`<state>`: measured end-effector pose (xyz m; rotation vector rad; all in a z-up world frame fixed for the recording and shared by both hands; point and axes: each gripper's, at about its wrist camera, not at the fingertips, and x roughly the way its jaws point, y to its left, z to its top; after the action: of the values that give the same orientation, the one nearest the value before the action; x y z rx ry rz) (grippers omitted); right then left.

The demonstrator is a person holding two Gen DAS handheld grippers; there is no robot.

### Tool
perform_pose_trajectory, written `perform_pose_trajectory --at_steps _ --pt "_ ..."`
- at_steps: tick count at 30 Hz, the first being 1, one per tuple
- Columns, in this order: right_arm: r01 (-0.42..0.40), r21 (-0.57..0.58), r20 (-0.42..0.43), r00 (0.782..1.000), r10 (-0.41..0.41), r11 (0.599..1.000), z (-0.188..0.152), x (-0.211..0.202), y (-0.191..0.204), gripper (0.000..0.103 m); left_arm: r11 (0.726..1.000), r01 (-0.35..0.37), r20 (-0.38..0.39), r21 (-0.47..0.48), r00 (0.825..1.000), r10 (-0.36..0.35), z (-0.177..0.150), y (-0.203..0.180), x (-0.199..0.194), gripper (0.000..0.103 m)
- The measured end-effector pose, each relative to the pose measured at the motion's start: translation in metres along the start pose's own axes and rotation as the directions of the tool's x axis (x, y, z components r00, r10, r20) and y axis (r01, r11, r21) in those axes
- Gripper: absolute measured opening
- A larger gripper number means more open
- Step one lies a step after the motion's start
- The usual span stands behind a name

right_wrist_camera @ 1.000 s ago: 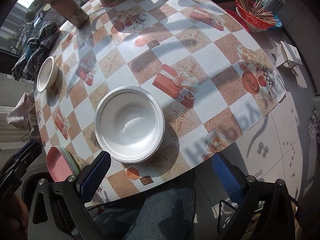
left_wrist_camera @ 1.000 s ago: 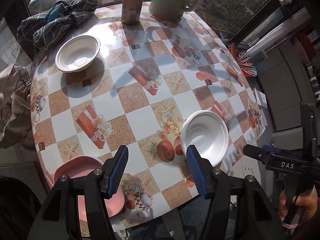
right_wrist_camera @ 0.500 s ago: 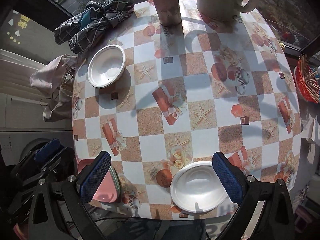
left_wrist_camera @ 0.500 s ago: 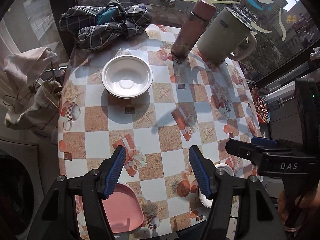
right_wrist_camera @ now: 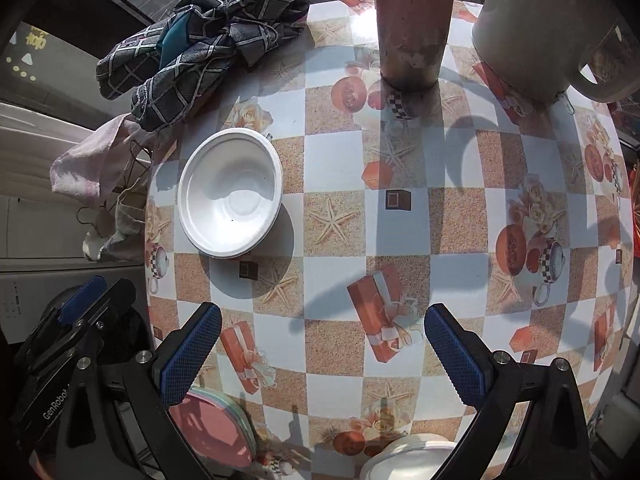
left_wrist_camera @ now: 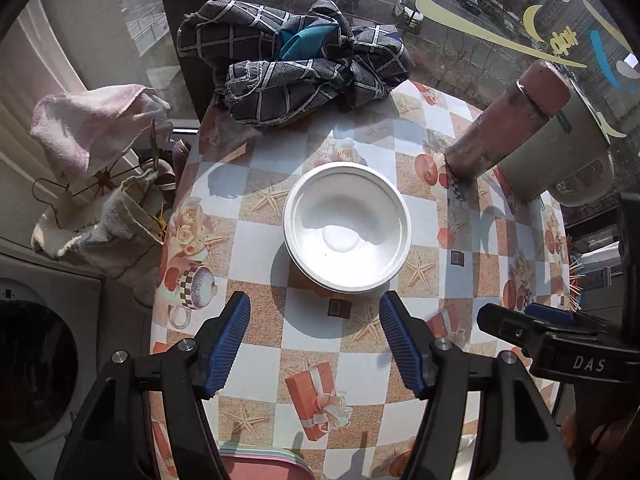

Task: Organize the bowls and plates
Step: 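Grasp the last white bowl rim with the left gripper while the right gripper grasps it too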

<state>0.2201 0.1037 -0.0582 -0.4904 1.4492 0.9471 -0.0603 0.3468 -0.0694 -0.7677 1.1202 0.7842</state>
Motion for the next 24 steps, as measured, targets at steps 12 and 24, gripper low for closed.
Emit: perform_pose_trajectory --at_steps 12,24 --pt "0.052 0.006 0.001 0.999 -0.052 0.999 0.04 0.066 0.009 0.102 0.996 -0.086 -0.067 -0.001 0.994 0.086 0.033 0.017 0.08 0.071" --pt "0.052 -0.019 0.028 0.998 -0.051 0.998 0.06 0.095 0.026 0.075 0.987 -0.144 -0.111 0.072 0.982 0.152 0.058 0.01 0.129 0.071"
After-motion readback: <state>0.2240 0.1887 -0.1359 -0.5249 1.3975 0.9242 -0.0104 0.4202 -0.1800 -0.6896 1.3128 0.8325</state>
